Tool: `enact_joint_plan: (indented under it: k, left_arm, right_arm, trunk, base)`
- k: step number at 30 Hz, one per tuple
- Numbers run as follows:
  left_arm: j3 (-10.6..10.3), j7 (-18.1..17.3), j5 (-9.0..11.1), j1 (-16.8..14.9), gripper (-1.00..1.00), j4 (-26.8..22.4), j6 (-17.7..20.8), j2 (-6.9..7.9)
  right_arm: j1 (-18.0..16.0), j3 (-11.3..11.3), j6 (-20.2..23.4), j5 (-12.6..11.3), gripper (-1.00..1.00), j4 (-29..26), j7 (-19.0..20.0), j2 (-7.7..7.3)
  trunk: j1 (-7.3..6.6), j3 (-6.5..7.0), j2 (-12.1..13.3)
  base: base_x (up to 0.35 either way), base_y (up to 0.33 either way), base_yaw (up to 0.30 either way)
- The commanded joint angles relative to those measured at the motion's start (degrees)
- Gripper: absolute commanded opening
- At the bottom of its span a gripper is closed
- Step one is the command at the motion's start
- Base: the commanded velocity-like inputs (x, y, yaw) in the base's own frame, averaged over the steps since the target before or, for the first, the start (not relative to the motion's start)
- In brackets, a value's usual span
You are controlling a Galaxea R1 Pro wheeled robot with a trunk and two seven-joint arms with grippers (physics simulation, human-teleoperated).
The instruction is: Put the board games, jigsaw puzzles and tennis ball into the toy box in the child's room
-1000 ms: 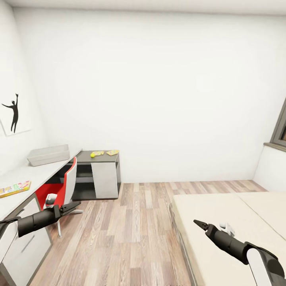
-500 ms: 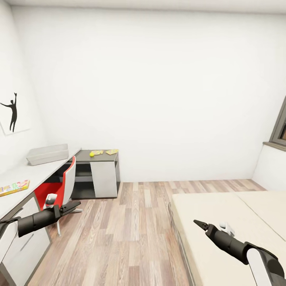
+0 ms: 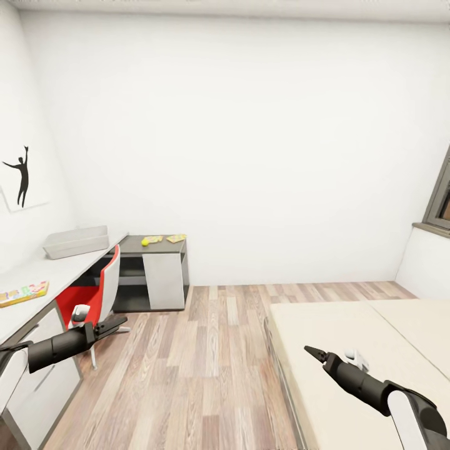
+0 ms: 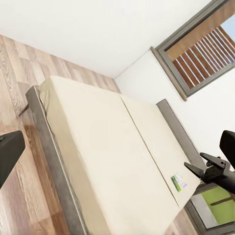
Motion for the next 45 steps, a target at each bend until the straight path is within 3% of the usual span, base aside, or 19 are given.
enact_joint_plan:
  k: [1,45]
  left_arm:
    - [0.03,-0.13,0.04,-0.02,1.0,0.01,0.25,-0.03]
    - [0.03,-0.1,0.05,-0.03,1.0,0.01,0.24,-0.12]
  right_arm:
    - [-0.03,-0.02,0.28,0.24,1.0,0.0,0.36,0.01]
    - [-0.05,0.43,0.35,0.24,1.0,0.0,0.45,0.01]
  trunk:
    - [0.01,-0.03,-0.04]
    - [0.01,-0.03,-0.04]
  base:
    - [-0.043,-0.005,0.0]
    - [-0.025,-0.06,0.0]
